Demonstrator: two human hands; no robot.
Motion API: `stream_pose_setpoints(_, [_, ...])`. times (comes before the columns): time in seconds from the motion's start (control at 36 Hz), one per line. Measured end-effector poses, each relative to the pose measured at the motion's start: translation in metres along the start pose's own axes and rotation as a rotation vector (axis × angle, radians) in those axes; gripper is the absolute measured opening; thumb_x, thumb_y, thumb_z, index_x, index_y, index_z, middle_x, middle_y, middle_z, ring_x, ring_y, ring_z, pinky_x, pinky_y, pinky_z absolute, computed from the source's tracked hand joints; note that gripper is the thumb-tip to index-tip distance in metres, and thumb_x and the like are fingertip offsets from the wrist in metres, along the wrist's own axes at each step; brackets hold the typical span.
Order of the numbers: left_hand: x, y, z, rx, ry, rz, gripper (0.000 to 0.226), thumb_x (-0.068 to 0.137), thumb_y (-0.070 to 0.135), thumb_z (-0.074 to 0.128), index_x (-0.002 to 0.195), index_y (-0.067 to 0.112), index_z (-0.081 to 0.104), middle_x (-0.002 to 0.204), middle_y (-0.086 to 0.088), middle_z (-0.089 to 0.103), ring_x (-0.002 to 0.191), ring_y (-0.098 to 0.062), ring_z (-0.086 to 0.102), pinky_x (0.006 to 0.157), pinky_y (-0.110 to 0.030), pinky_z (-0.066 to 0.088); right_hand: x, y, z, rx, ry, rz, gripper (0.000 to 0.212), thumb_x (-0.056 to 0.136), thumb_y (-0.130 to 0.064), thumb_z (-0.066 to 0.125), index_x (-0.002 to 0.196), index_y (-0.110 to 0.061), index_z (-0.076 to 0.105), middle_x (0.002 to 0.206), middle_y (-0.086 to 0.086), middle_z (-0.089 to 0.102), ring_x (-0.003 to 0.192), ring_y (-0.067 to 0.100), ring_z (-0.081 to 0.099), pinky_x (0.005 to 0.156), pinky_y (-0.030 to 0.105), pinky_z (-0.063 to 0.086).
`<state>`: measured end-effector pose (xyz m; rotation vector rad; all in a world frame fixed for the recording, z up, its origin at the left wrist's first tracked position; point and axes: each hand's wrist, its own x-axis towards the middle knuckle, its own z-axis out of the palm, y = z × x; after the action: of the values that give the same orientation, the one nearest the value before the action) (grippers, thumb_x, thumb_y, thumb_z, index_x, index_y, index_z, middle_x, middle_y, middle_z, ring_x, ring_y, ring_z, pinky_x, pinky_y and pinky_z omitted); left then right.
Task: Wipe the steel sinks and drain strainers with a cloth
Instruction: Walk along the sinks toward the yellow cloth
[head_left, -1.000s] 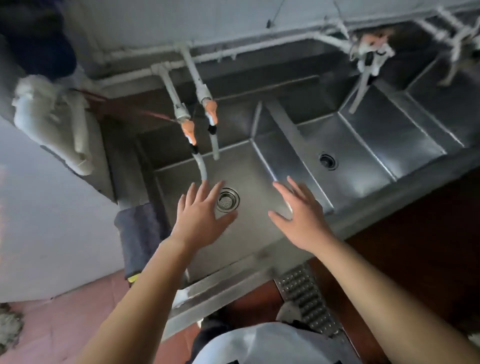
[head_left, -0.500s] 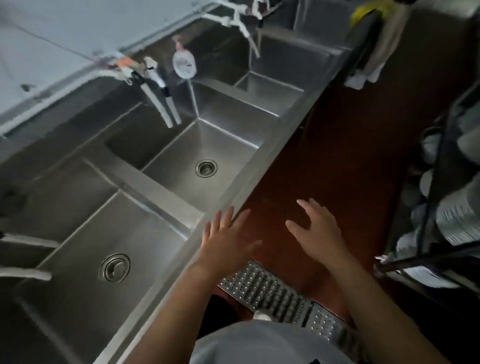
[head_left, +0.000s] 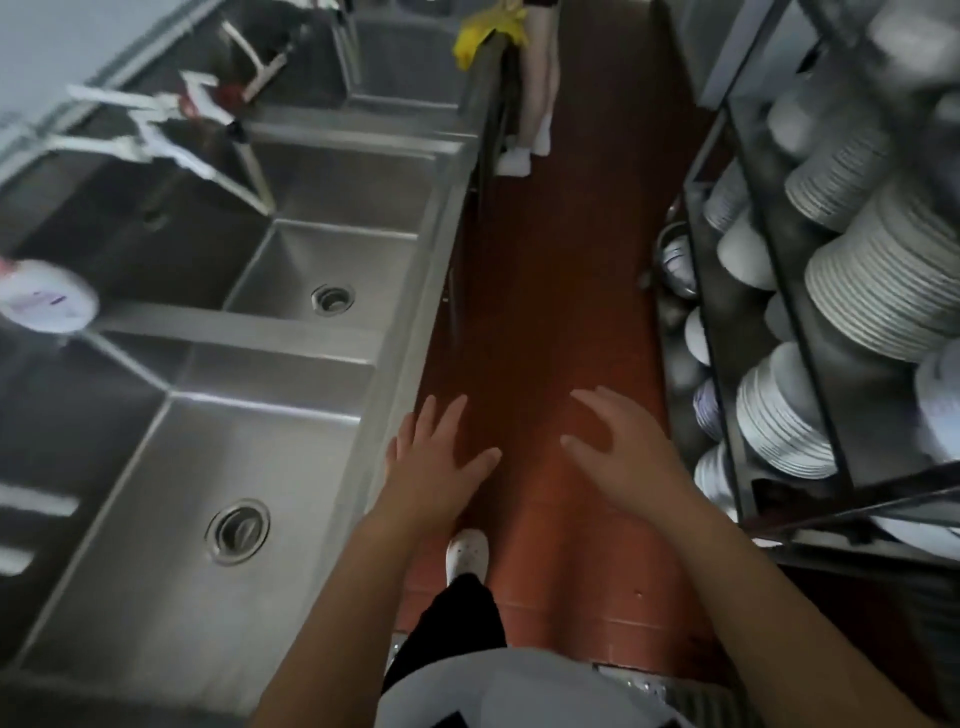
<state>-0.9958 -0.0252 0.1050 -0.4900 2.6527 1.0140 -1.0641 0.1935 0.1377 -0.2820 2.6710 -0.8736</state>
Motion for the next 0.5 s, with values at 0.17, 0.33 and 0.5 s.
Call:
stream_pose_setpoints(0.17, [0.118,0.045,-0.055,0.022,-0.026,0.106,0.080,0.091,0.067,0.050,0.156,0.045,0.010,0.168,0.005,0.003,0.154,-0.025,-0.003,0.124,-0.051,0.006,0.082,-0.017,-0.036,0.022,0.038,0.072,0.062,0.089,-0.042,0.069,0.146,-0.033,0.047,0.159,0.001,0.035,0.150,0.022,0.026,0.121,0.043,0.024])
stream_pose_setpoints(0.33, [0.219,0.085,-0.069,0.089,-0.112,0.098,0.081,0.091,0.069,0.047,0.157,0.043,0.008,0.168,0.005,0.000,0.154,-0.025,-0.004,0.123,-0.048,0.005,0.161,-0.005,-0.063,0.132,0.112,0.119,0.061,0.089,-0.039,0.069,0.145,-0.034,0.047,0.158,-0.001,0.038,0.149,0.020,0.028,0.120,0.046,0.025])
stream_pose_setpoints(0.5, [0.338,0.131,-0.064,0.149,-0.137,0.088,0.083,0.089,0.072,0.047,0.157,0.043,0.008,0.168,0.004,-0.001,0.154,-0.025,-0.006,0.124,-0.050,0.002,0.269,0.034,-0.096,0.247,0.171,0.156,0.061,0.088,-0.050,0.067,0.144,-0.035,0.048,0.157,-0.002,0.040,0.145,0.010,0.033,0.120,0.038,0.028])
